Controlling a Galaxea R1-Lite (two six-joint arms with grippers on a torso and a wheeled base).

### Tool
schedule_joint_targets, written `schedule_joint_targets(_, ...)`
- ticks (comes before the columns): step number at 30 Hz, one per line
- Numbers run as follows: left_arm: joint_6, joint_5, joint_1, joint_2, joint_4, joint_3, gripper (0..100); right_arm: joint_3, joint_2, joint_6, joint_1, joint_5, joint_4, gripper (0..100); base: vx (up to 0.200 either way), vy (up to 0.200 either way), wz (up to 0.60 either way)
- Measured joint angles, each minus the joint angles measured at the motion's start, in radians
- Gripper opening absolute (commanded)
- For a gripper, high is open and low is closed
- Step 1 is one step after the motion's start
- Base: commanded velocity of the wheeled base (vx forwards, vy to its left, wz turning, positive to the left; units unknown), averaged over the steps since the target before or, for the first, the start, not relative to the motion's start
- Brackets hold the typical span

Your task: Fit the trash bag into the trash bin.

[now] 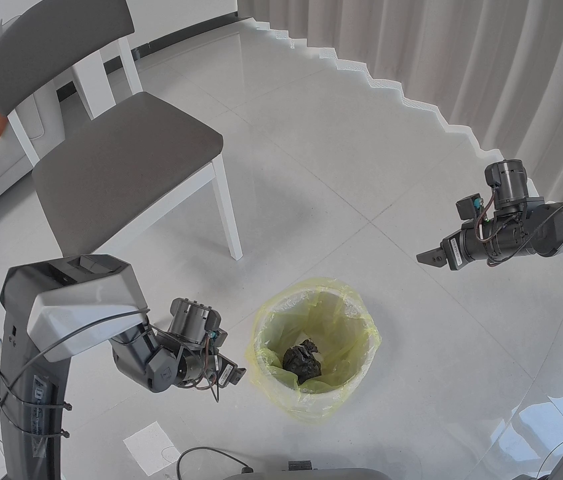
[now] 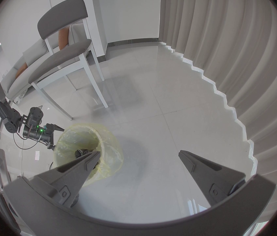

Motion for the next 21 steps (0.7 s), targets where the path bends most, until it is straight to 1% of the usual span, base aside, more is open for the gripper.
schedule_joint_targets(2, -0.002, -0.002, 0.003, -0.029, -0.050, 0.053, 100, -0.002, 0.012, 0.019, 0.002, 0.005, -0.004, 100, 0.000, 0.000, 0.00)
schedule_joint_targets(5, -0.008, -0.004, 0.009, -0.079, -0.141, 0.136, 100, -0.007, 0.041, 0.068, 0.007, 0.040, -0.032, 100, 0.000, 0.000, 0.00)
schedule_joint_targets(8, -0.013, -0.006, 0.010, -0.126, -0.220, 0.204, 100, -0.011, 0.089, 0.114, 0.013, 0.072, -0.087, 100, 0.000, 0.000, 0.00)
schedule_joint_targets(11, -0.023, -0.004, 0.007, -0.164, -0.289, 0.252, 100, -0.019, 0.152, 0.141, 0.020, 0.083, -0.137, 100, 0.000, 0.000, 0.00)
schedule_joint_targets(17, -0.054, 0.002, -0.009, -0.212, -0.416, 0.321, 100, -0.047, 0.282, 0.153, 0.030, 0.093, -0.165, 100, 0.000, 0.000, 0.00)
schedule_joint_targets(21, -0.061, 0.003, -0.011, -0.230, -0.459, 0.361, 100, -0.039, 0.336, 0.127, 0.034, 0.098, -0.169, 100, 0.000, 0.000, 0.00)
